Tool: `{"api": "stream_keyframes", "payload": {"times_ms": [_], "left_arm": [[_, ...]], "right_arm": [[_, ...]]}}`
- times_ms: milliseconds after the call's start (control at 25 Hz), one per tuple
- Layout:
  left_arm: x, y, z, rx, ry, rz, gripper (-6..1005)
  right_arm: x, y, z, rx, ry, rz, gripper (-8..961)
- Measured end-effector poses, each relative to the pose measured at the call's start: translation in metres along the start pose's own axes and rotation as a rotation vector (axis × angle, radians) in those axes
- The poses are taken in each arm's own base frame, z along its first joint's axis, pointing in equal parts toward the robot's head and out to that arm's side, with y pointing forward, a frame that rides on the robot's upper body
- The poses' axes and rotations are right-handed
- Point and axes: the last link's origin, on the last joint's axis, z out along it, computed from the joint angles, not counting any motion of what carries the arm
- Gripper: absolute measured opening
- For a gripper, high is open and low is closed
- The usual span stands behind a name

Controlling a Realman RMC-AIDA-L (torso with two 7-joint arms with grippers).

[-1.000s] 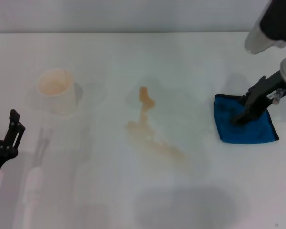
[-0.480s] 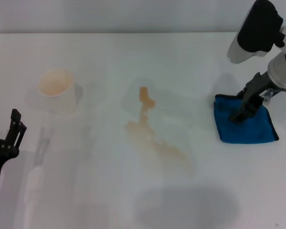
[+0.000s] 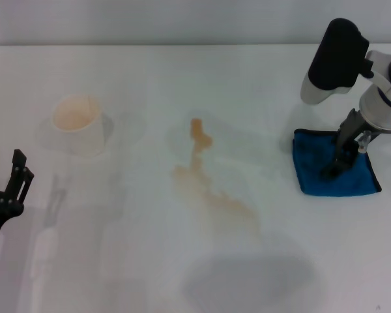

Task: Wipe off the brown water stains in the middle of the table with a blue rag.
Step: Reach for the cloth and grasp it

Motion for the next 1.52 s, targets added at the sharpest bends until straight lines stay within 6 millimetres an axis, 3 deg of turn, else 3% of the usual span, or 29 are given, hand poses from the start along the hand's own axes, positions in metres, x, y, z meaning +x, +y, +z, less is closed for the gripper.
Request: {"api": "stream_keyframes", "payload": {"times_ms": [320,920,1120,1520], "left_arm": [[0.000,0.001,0.001,-0.003,0.000,0.000,862],[0.001,0.002,0.002,-0.008,0.004,0.000,862],[0.001,0.002,0.002,-0.008,0.005,-0.001,862],[0.001,0.002,0.001,-0.006,0.004,-0.002,862]], "right_arm": [[0.007,0.004,0.013,0.001,0.052,-0.005,740],[0.008,0.008,0.017,-0.019,0.088,-0.004,666],[0.007,0.008,0.017,-0.024,0.096,-0.008,510],[0.009,0.010,0.014,-0.039,0.121,-0.015,426]]}}
